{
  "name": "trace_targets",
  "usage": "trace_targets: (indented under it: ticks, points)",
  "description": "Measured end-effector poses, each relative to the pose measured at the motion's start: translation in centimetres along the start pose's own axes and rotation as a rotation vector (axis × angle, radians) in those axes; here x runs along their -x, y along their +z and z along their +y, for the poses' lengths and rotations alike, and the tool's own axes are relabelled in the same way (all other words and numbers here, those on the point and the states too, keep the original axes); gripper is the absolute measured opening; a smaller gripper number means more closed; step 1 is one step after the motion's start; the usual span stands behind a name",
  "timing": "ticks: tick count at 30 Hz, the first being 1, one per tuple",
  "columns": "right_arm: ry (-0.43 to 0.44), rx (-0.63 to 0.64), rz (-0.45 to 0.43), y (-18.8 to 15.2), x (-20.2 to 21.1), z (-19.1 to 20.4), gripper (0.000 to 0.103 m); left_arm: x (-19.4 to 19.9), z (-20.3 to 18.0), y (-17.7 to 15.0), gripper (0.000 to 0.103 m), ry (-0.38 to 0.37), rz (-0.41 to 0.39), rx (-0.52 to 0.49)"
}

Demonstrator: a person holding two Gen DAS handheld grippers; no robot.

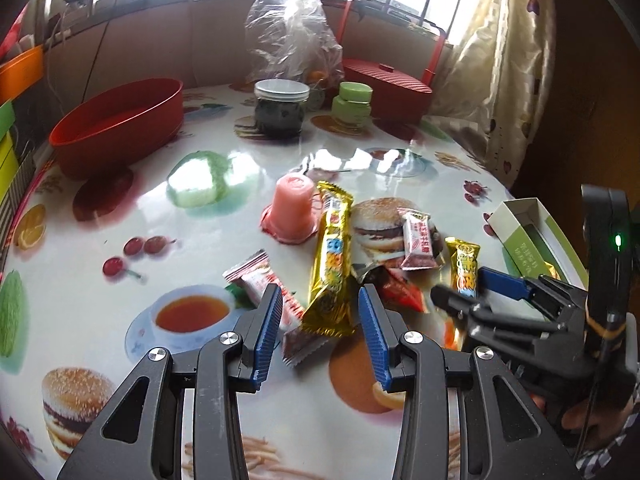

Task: Organize snacks

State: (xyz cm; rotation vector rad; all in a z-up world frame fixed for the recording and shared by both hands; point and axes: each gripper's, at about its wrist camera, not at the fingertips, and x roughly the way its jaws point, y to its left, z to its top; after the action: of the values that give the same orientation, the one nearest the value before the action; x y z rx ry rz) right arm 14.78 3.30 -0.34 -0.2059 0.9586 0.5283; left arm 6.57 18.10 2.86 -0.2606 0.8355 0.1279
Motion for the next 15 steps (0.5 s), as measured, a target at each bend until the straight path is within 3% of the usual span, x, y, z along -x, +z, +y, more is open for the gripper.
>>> trace_targets:
  ticks: [4,13,15]
  points:
    - [-0.036,0.048,0.002,-0.5,0.1,-0.2,0.062,-0.7,-0.2,0.8,0.041,-0.003,0.003,-0.012]
    - [-0.063,0.029,0.000,-1.4,0.9,-2.6,0.066,-2.6,-0.3,2.2,0.041,-0.029,0.031,-0.016]
    - [-0.070,0.023,-0.001,-1.6,1.1,-3.1,0.066,-3.1,-0.6,2.3,0.041,-0.001,0.042,-0.030]
